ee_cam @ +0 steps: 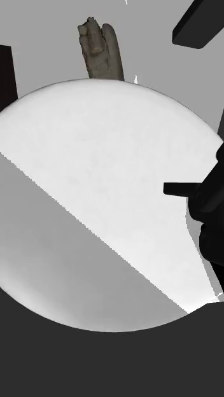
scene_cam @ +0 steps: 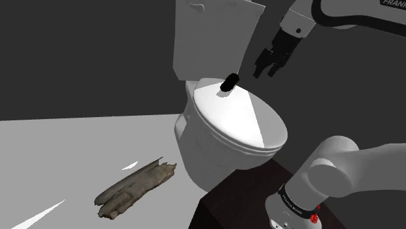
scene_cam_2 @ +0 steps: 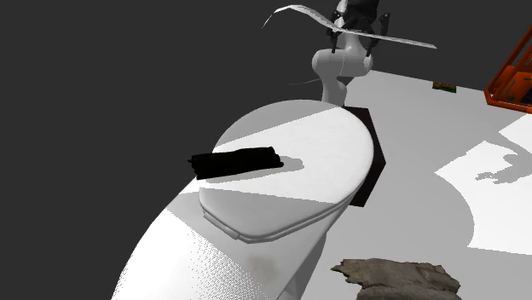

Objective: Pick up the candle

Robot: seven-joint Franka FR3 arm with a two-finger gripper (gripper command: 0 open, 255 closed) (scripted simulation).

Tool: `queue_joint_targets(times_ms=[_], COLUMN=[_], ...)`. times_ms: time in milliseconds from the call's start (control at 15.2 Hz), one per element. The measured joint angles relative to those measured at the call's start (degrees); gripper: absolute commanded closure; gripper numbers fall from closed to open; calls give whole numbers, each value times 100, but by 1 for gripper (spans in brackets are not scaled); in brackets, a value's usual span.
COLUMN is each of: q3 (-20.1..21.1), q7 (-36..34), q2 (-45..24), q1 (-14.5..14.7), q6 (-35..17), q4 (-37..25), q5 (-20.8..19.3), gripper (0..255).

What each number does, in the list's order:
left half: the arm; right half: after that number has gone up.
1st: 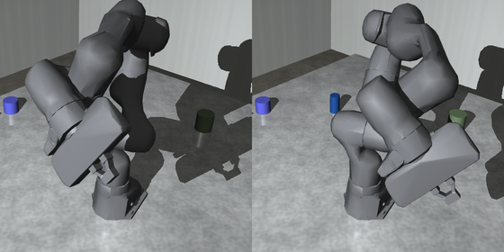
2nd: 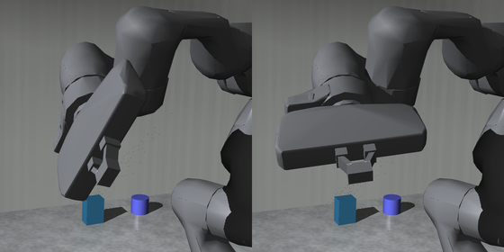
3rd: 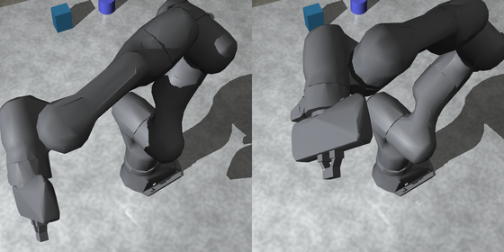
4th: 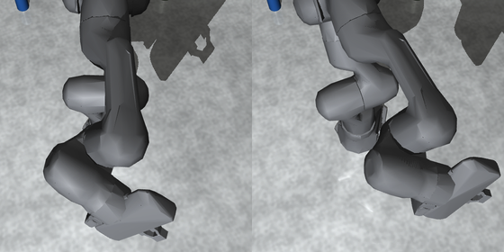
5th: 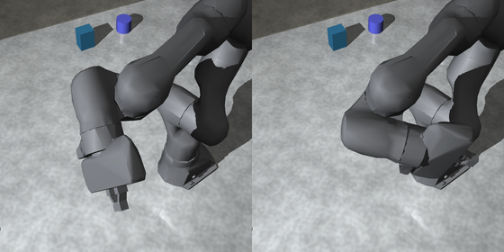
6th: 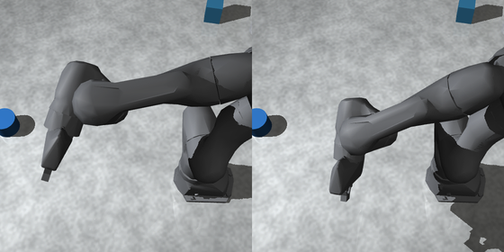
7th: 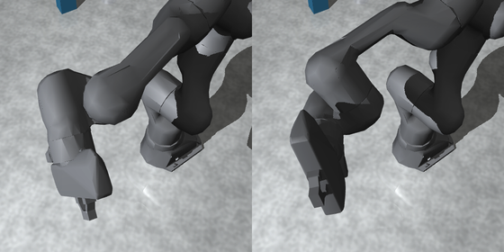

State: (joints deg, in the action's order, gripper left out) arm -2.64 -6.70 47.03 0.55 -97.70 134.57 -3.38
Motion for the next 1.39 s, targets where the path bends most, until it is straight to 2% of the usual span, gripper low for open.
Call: queue_joint_targets(times_ms=[198, 660, 1056, 1386], q3=[100, 623, 995, 1164], q7=[-223, -1590, -2937, -4092], q2=[-188, -1445, -2703, -3693], q1=[-83, -605, -1134, -1495], q6=[-204, -1412, -2132, -2315], q4=[3, -59, -487, -1094], q5=[-50, -472, -1125, -1808], gripper=[0, 0, 0, 0])
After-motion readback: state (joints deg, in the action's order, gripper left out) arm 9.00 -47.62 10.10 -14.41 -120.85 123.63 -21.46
